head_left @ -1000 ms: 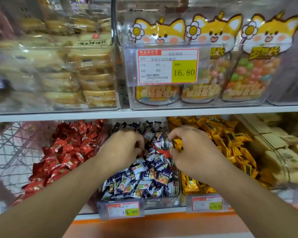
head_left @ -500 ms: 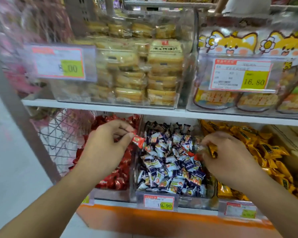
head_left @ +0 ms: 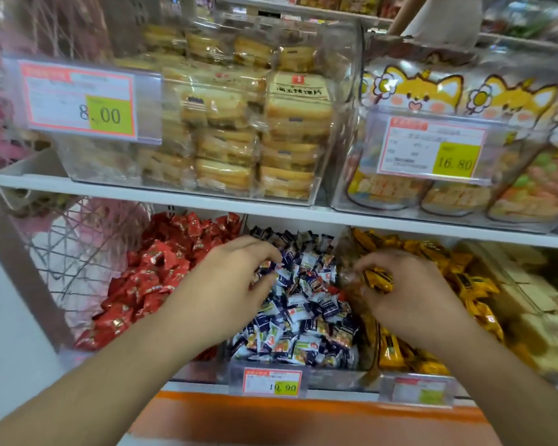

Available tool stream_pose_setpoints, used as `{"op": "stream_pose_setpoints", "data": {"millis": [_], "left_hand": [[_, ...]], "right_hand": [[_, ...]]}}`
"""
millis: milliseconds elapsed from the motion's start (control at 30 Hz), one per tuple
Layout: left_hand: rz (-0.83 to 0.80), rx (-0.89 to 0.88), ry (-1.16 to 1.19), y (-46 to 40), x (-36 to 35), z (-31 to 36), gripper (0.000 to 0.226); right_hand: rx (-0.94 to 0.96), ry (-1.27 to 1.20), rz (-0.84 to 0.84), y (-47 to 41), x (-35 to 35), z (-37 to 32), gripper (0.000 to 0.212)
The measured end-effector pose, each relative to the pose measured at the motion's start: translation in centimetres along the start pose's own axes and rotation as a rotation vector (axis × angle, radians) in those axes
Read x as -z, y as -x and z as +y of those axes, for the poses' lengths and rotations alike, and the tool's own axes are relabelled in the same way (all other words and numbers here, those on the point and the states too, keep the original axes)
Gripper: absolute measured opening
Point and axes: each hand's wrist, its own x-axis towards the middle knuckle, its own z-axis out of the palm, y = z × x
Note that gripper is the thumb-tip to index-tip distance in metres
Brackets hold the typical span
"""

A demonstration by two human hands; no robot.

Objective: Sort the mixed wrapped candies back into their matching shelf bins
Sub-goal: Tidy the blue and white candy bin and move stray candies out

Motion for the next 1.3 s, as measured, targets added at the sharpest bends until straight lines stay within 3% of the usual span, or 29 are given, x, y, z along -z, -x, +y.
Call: {"op": "stream_pose_setpoints", "data": {"millis": [200,333,400,533,833,967,1033,1133,1200,1300], "left_hand": [[-0.286,-0.093,-0.072,-5.8,-6.2,2.6,0.043],[-0.426,-0.094,-0.192,-7.6,-8.7,2.5,0.037],[-0.411,-0.091,-0.212,-7.8,-9.0,2.3,0.035],[-0.304,-0.106,-0.223,-7.6,-8.3,2.0,0.008],[-0.103,0.006,-0.150,-5.5,-4.2,0.9,0.009],[-0.148,0.147,-0.436,-4.8,-2.9,0.8,0.017],[-0.121,0.108,-0.553,-4.7,-3.6,2.0,0.028],[-0.126,-0.004,-0.308,-5.8,-5.4,3.7,0.036],[-0.230,-0.072,-0.149,-7.3,-7.1,4.1,0.031],[-0.361,-0.067,-0.191,-9.3,-10.3,2.9,0.032]], "right_hand": [[-0.011,-0.034,-0.022,-0.2,0.2,1.0,0.024],[-0.009,-0.072,-0.059,-0.4,0.5,1.7,0.029],[-0.014,-0.083,-0.067,-0.4,0.6,2.0,0.032],[0.011,-0.071,-0.075,-0.5,0.5,2.2,0.036],[0.037,-0.082,-0.072,-0.2,0.7,1.9,0.033],[0.031,-0.083,-0.065,-0.2,0.6,1.7,0.032],[0.027,-0.080,-0.067,-0.2,0.6,1.6,0.033],[0.030,-0.073,-0.061,-0.3,0.5,1.6,0.034],[0.031,-0.073,-0.049,-0.3,0.4,1.7,0.034],[0.031,-0.086,-0.042,-0.3,0.4,1.8,0.033]]}}
